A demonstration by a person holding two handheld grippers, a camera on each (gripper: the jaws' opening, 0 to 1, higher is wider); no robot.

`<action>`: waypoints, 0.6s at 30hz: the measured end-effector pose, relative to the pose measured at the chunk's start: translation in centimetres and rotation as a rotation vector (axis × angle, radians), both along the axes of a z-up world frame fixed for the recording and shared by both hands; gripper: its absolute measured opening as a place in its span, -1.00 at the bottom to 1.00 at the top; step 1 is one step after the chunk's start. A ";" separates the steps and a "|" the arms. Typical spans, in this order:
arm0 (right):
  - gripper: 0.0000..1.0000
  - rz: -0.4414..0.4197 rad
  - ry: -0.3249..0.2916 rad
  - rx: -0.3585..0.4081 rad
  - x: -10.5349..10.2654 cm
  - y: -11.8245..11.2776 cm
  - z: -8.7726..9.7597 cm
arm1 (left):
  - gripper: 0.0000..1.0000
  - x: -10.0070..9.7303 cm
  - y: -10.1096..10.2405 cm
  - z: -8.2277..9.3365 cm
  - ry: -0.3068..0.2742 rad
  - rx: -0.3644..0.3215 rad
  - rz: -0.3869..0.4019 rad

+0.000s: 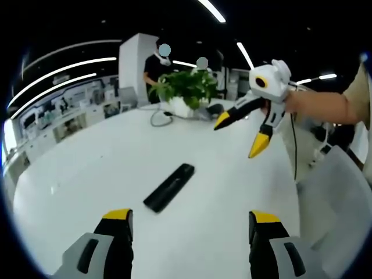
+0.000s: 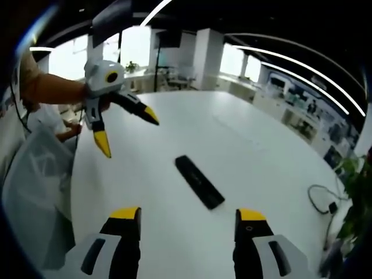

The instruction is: Press the specified remote control buttons in sequence, fully releasing each button before pressing the next.

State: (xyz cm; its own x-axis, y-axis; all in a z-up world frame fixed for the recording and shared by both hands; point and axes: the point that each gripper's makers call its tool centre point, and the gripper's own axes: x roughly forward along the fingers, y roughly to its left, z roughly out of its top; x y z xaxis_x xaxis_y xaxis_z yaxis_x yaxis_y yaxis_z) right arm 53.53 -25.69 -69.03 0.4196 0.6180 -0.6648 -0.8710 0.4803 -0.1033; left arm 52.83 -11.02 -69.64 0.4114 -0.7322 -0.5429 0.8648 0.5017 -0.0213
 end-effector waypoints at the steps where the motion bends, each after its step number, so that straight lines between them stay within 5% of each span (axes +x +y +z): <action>1: 0.26 0.000 0.001 -0.002 0.1 0.0 -0.1 | 0.68 0.1 -0.1 0.0 0.002 0.001 -0.001; 18: 0.25 0.048 0.020 -0.055 2.3 0.1 -1.7 | 0.68 2.1 -0.4 -1.3 0.001 0.040 -0.042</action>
State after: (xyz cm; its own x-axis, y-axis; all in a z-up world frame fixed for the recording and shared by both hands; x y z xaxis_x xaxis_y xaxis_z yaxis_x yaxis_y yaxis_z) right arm 55.78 -25.62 -70.72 0.3766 0.5990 -0.7067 -0.8949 0.4323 -0.1106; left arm 54.92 -11.38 -70.90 0.3797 -0.7269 -0.5723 0.8853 0.4650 -0.0032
